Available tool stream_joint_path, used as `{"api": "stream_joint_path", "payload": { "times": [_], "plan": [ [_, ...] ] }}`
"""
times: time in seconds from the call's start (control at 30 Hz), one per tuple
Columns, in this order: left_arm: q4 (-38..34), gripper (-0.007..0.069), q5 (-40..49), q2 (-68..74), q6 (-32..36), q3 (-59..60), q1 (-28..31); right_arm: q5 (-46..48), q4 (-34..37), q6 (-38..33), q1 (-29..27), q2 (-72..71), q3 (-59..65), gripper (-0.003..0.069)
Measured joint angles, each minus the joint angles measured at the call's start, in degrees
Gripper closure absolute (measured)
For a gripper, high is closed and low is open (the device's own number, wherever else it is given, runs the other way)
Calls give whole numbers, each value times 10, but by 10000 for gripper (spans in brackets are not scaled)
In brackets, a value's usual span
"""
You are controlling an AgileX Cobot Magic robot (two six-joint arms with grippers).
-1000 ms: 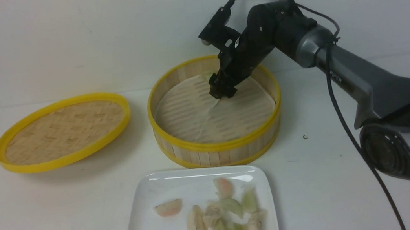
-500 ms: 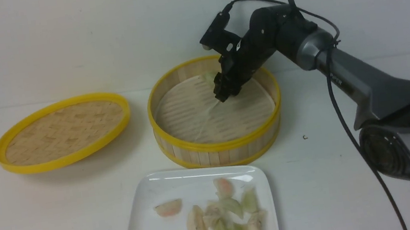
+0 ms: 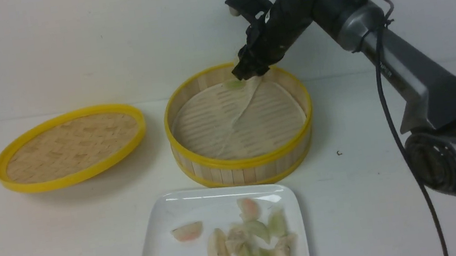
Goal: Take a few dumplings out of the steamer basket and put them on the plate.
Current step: Use the right arm to grab a dumpling from inside the steamer, then use the right arm to put the dumpling into the plate
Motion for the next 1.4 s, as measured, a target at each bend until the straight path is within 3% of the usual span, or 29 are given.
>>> {"api": "stream_joint_path", "payload": {
  "times": [0.13, 0.23, 0.27, 0.33, 0.37, 0.5, 0.63, 0.9, 0.97, 1.03, 1.17, 1.27, 1.4],
  "plan": [
    [0, 631, -12, 0, 3, 0, 0, 0, -2, 34, 1, -65, 97, 466],
    [0, 631, -11, 0, 4, 0, 0, -2, 0, 38, 9, -186, 265, 466],
    [0, 631, -11, 0, 4, 0, 0, -2, 0, 38, 9, -186, 265, 466],
    [0, 631, -11, 0, 4, 0, 0, -2, 13, 25, 24, -299, 432, 466],
    [0, 631, -11, 0, 4, 0, 0, -2, 15, 23, 27, -317, 444, 466],
    [0, 631, -12, 0, 4, 0, 0, -8, 89, -23, 67, -475, 673, 466],
    [0, 631, -13, 0, 4, 0, 0, -47, 150, -59, 108, -517, 816, 466],
    [0, 631, -13, 0, 4, 0, 0, -117, 165, -59, 166, -471, 879, 439],
    [0, 631, -12, 0, 4, 0, 0, -126, 153, -41, 167, -461, 880, 378],
    [0, 631, -12, 0, 4, 0, 0, -139, 128, -15, 167, -457, 880, 266],
    [0, 631, -12, 0, 4, 0, 0, -112, 80, 24, 167, -462, 845, 139],
    [0, 631, -12, 0, 4, 0, 0, -62, 44, 70, 167, -479, 801, 151],
    [0, 631, -12, 0, 4, 0, 0, -28, -41, 137, 167, -562, 754, 356]
  ]
}}
